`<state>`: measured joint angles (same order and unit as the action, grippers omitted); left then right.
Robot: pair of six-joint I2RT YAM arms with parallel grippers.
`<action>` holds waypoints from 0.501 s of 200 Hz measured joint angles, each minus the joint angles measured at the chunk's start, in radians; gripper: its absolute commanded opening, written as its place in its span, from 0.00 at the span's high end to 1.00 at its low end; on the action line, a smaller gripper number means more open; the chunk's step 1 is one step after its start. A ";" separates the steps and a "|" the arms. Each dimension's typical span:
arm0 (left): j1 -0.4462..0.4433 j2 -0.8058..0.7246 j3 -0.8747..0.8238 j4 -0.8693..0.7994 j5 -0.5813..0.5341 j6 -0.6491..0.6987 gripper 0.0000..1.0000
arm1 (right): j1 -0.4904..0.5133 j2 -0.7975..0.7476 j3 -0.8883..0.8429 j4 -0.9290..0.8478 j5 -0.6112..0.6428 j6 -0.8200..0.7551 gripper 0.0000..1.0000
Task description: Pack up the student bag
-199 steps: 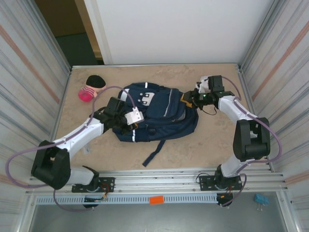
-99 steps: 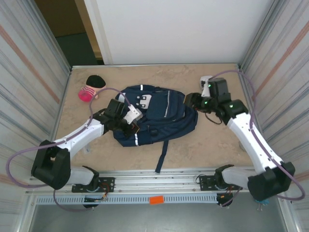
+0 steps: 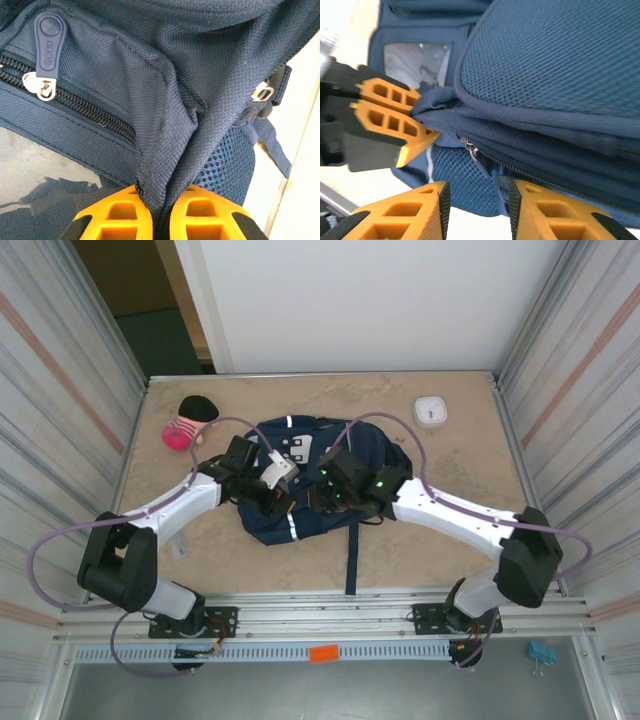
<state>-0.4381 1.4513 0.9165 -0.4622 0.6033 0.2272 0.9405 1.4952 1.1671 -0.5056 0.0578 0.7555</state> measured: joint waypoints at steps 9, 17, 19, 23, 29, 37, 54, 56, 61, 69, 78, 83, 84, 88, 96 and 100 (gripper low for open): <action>0.003 0.000 0.002 -0.005 0.005 0.000 1.00 | 0.010 0.030 0.002 0.009 0.007 0.003 0.65; 0.005 0.000 0.003 -0.006 0.008 0.000 1.00 | 0.016 0.051 0.002 0.014 0.015 0.004 0.65; 0.005 0.000 0.003 -0.007 0.008 0.000 1.00 | 0.017 0.056 0.003 0.015 0.018 0.004 0.65; 0.005 0.000 0.003 -0.007 0.010 0.000 1.00 | 0.018 0.065 0.003 0.016 0.024 0.004 0.65; 0.006 0.000 0.003 -0.008 0.011 0.000 1.00 | 0.022 0.074 0.003 0.018 0.030 0.004 0.65; 0.006 0.000 0.005 -0.010 0.014 0.001 1.00 | 0.023 0.083 0.003 0.022 0.040 0.004 0.65; 0.007 0.000 0.009 -0.013 0.017 0.000 1.00 | 0.024 0.089 0.003 0.039 0.063 0.004 0.69; 0.007 0.000 0.010 -0.014 0.017 0.000 1.00 | 0.024 0.089 0.003 0.041 0.067 0.004 0.69; 0.007 0.000 0.011 -0.014 0.018 0.000 1.00 | 0.024 0.089 0.003 0.045 0.074 0.004 0.71; 0.007 0.000 0.013 -0.014 0.019 0.000 1.00 | 0.024 0.090 0.004 0.055 0.082 0.005 0.73; 0.007 0.000 0.013 -0.014 0.022 0.000 1.00 | 0.024 0.093 0.007 0.063 0.086 0.007 0.75; 0.007 0.000 0.013 -0.014 0.023 0.000 1.00 | 0.024 0.096 0.010 0.067 0.090 0.008 0.77; 0.007 0.000 0.013 -0.014 0.023 0.000 1.00 | 0.024 0.096 0.011 0.068 0.090 0.008 0.77; 0.007 0.000 0.014 -0.013 0.023 0.000 1.00 | 0.024 0.101 0.014 0.071 0.093 0.008 0.78; 0.007 0.000 0.014 -0.013 0.024 0.000 1.00 | 0.024 0.108 0.019 0.076 0.098 0.009 0.81; 0.007 0.000 0.015 -0.013 0.024 0.000 1.00 | 0.024 0.112 0.021 0.079 0.100 0.011 0.82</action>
<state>-0.4309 1.4513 0.9314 -0.4755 0.6270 0.2272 0.9649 1.6070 1.1877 -0.4271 0.1581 0.7666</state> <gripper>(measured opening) 0.100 0.220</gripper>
